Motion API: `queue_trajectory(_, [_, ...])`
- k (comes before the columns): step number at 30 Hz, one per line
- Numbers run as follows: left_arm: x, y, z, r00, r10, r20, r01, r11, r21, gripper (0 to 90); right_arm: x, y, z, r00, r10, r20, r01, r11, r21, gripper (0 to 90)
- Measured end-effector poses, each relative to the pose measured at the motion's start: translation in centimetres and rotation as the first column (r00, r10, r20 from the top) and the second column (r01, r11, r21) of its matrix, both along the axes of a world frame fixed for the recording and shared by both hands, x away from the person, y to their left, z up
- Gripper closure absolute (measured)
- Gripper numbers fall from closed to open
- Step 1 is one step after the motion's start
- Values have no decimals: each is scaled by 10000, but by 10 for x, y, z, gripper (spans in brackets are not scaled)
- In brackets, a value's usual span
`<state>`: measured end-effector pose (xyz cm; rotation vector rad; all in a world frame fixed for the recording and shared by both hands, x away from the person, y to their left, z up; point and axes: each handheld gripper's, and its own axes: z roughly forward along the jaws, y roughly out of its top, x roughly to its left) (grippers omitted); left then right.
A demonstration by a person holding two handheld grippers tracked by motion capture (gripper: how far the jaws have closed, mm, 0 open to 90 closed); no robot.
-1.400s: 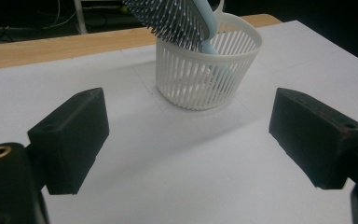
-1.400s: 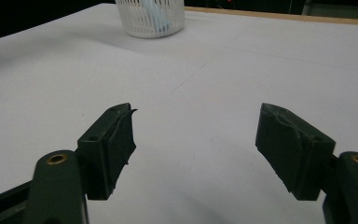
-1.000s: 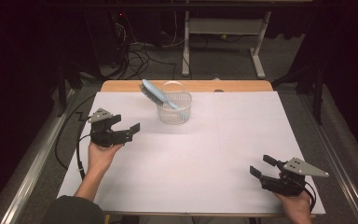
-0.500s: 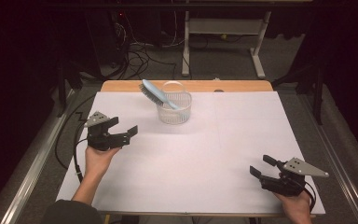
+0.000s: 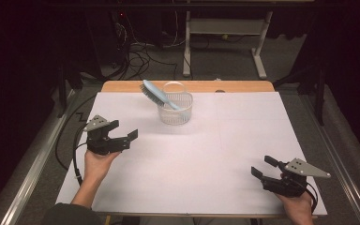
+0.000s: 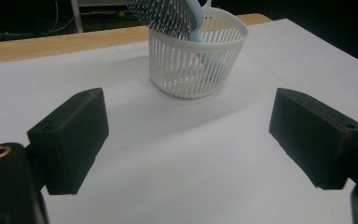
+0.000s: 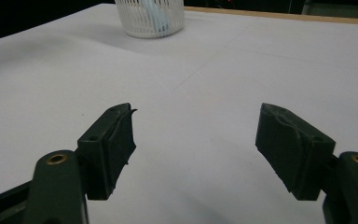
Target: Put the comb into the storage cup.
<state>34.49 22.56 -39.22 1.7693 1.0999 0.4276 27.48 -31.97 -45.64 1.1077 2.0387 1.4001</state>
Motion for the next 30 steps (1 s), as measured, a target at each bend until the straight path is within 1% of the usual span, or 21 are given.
queue_trajectory(12, [-8, 4, -5, 10000, 63, -41, -63, 9999, -95, 113, 0, -1, 0, 10000, -25, -12, 25, 10000, 7, 283])
queue_trajectory(30, [-21, 7, -12, 10000, 53, -1, -53, 10000, -66, 113, 0, 0, 0, 10000, -13, -5, 13, 10000, -5, 283])
